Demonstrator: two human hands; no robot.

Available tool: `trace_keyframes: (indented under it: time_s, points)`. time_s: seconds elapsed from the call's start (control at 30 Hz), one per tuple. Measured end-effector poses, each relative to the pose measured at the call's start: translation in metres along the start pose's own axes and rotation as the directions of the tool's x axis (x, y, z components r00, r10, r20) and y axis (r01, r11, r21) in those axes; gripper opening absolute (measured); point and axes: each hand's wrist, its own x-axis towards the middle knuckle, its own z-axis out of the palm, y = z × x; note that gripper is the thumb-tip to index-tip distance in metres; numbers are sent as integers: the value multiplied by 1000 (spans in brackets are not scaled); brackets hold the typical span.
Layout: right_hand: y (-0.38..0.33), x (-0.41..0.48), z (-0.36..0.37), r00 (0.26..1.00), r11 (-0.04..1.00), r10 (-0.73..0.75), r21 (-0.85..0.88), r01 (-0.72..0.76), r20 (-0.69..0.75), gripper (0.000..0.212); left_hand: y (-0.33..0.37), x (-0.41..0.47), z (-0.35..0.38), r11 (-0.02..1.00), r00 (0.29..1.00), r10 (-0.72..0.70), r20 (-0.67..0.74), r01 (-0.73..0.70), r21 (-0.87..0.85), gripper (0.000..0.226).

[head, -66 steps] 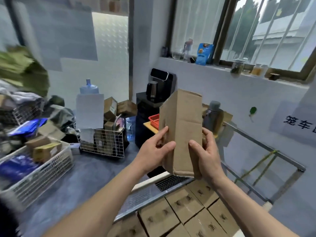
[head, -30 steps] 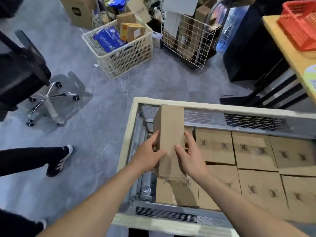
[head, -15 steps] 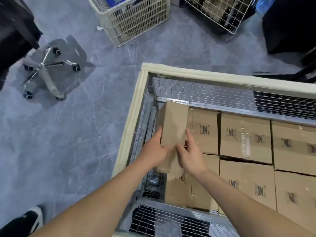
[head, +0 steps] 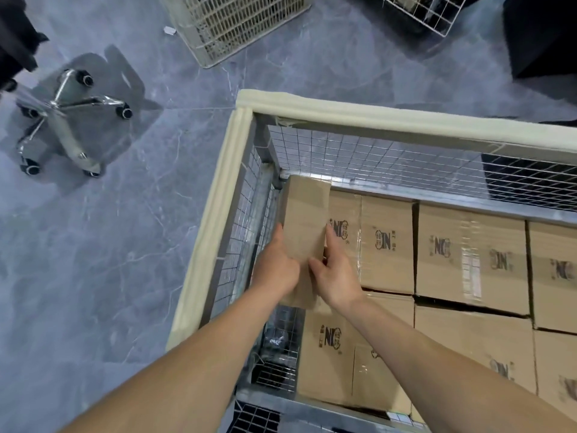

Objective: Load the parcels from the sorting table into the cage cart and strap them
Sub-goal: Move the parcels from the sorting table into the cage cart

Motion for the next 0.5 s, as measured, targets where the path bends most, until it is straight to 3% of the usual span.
trace_keyframes:
  time_s: [0.23,0.5]
  points:
    - [29,30,14,1000,1000,1,-22,0,20,96,-10,37,26,999,983,-18,-185,9,-47,62]
    - [47,22,21,1000,997,-25,-76,24,-15,79,-31,35,43,986,962,-5,-274,50,159,66]
